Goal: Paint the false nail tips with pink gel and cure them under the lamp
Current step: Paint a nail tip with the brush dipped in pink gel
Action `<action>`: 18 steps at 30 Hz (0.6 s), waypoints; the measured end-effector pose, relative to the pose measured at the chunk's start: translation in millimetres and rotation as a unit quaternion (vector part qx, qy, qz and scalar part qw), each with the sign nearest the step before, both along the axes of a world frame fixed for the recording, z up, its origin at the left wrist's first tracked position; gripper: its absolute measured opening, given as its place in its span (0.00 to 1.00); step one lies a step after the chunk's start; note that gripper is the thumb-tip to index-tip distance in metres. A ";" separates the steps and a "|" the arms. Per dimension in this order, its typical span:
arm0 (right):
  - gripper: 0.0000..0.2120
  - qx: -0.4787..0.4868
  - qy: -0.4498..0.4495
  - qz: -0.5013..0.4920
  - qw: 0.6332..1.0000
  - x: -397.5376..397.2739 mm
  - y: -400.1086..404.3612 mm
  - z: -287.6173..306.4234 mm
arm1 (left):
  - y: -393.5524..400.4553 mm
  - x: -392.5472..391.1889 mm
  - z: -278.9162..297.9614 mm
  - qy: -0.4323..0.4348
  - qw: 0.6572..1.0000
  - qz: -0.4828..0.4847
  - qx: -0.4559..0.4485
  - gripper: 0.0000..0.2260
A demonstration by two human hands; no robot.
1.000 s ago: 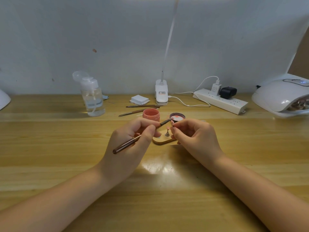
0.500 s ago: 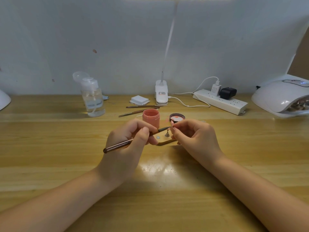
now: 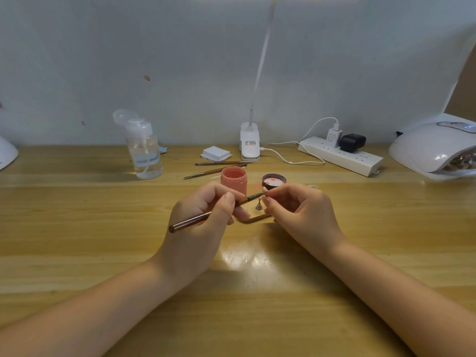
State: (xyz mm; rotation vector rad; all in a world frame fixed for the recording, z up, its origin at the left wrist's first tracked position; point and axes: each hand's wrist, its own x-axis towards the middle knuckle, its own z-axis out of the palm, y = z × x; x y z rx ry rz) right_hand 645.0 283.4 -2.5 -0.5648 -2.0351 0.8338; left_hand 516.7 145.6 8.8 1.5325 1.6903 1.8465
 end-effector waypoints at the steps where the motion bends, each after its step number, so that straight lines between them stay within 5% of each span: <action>1: 0.04 -0.001 0.000 0.001 1.000 -0.2 -0.2 0.0 | -0.6 0.1 -0.2 -0.002 1.000 -0.001 0.003 0.09; 18: 0.04 0.003 0.008 -0.006 1.000 -0.6 -0.6 0.5 | 0.7 -1.6 0.2 -0.020 1.000 0.003 0.006 0.10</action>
